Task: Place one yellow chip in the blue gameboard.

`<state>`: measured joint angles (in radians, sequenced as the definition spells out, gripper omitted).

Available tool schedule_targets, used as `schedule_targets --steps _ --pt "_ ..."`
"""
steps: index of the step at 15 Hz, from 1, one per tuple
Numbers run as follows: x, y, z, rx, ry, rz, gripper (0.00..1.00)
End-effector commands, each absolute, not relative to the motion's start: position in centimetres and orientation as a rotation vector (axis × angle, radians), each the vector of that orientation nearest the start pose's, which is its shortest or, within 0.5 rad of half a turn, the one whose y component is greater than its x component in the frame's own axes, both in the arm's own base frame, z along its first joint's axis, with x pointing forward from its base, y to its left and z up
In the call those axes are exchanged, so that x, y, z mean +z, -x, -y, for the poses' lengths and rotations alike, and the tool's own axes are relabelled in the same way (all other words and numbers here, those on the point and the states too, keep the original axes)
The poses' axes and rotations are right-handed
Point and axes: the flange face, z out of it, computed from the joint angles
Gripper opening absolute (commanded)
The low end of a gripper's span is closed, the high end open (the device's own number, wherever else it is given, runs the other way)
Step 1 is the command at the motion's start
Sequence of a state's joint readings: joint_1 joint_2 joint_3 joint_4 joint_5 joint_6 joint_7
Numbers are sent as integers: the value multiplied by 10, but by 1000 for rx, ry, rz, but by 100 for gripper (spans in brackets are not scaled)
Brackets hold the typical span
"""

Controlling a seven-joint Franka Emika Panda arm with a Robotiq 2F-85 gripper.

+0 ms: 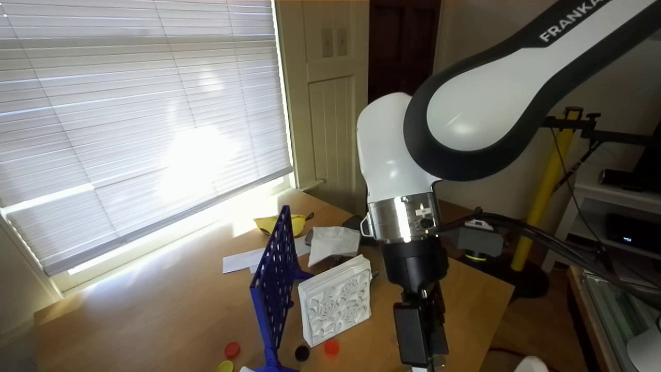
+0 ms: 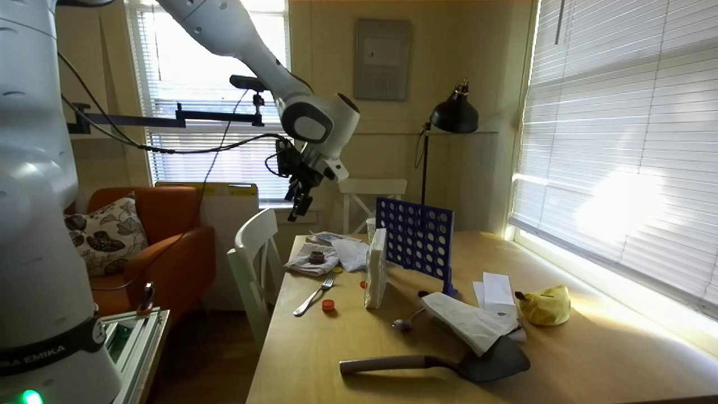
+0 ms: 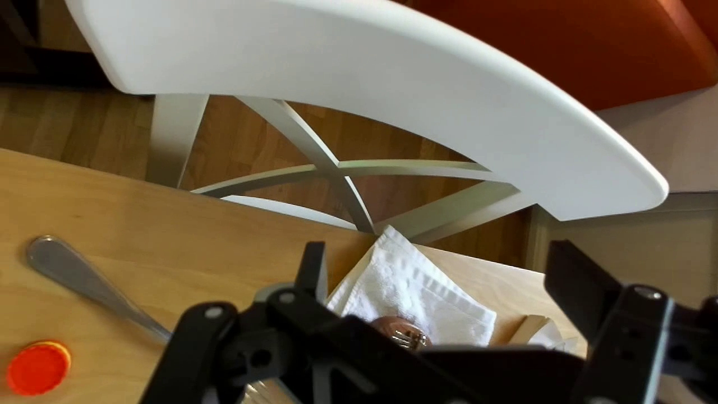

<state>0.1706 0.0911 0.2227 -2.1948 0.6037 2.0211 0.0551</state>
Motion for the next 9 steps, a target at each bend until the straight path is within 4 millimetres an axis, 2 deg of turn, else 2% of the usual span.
schedule_targets --steps 1,6,9 --pt "334 -467 -228 499 2644 -1 100" --pt "334 -467 -229 499 2644 2 100" --pt "328 -464 -224 330 2762 -106 100"
